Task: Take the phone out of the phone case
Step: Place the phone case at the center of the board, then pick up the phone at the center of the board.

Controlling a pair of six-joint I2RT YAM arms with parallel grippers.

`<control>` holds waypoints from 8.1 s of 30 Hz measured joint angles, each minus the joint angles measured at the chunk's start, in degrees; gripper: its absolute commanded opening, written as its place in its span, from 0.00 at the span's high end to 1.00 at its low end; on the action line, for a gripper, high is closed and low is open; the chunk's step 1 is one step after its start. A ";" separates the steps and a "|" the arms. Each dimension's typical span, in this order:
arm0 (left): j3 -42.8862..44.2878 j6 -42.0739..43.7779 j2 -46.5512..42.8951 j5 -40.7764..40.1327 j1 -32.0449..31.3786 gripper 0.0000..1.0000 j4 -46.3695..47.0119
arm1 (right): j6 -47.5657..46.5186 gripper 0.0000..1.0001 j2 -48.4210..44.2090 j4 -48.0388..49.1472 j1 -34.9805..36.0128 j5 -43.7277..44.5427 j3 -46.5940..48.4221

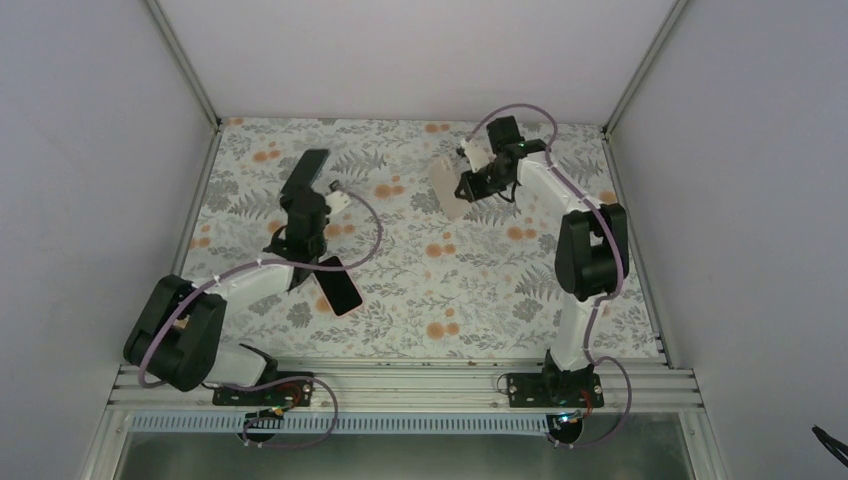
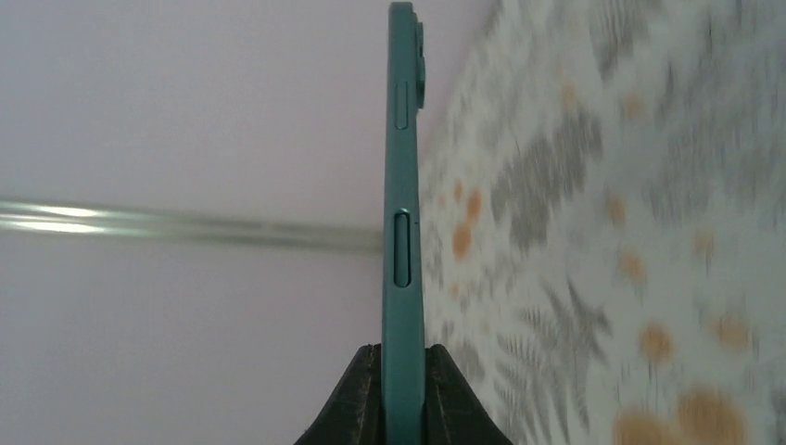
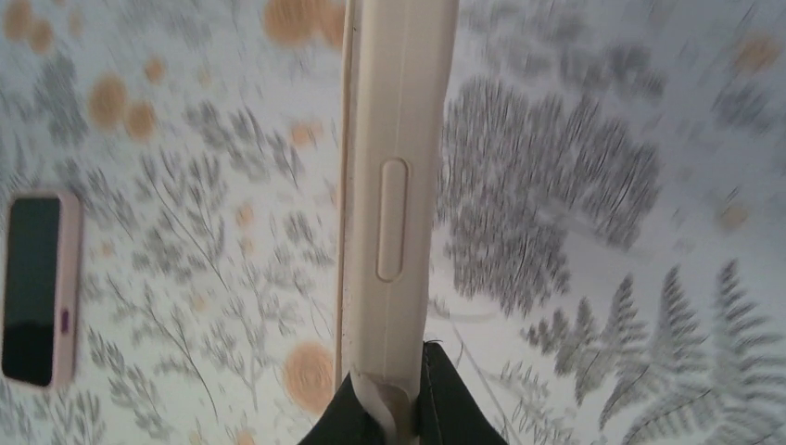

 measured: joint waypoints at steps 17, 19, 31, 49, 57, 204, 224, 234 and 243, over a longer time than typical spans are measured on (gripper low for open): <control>-20.24 12.31 8.63 1.60 10.91 0.77 19.02 | -7.39 0.42 6.40 -9.11 -4.55 5.01 -4.76; -19.30 11.08 8.41 2.97 10.97 0.75 16.26 | -8.20 0.32 6.40 -9.57 -4.59 7.32 -4.42; -13.88 4.68 3.37 13.81 11.45 0.13 -8.22 | -14.53 0.00 -2.58 -11.87 -2.75 14.40 -0.72; 22.21 -3.98 -7.63 45.00 29.35 0.00 -54.86 | -19.43 0.00 -9.92 -9.29 31.04 10.10 -13.09; 42.16 -11.23 -0.55 62.10 49.42 0.00 -65.42 | -11.76 0.00 3.48 -2.27 35.50 6.60 -1.14; 34.49 -14.88 13.29 92.52 39.41 0.00 -89.79 | -24.92 0.30 3.52 15.98 37.88 26.25 -0.26; 40.72 -22.56 22.45 100.19 33.70 0.37 -92.13 | -24.63 0.29 3.45 17.27 37.92 27.45 7.45; 43.85 -16.87 24.46 104.76 33.90 0.84 -98.23 | -24.65 0.22 3.52 16.70 37.92 27.02 7.45; 43.91 -15.50 25.53 104.91 33.73 0.98 -99.84 | -25.42 0.00 3.50 15.10 37.73 24.30 7.50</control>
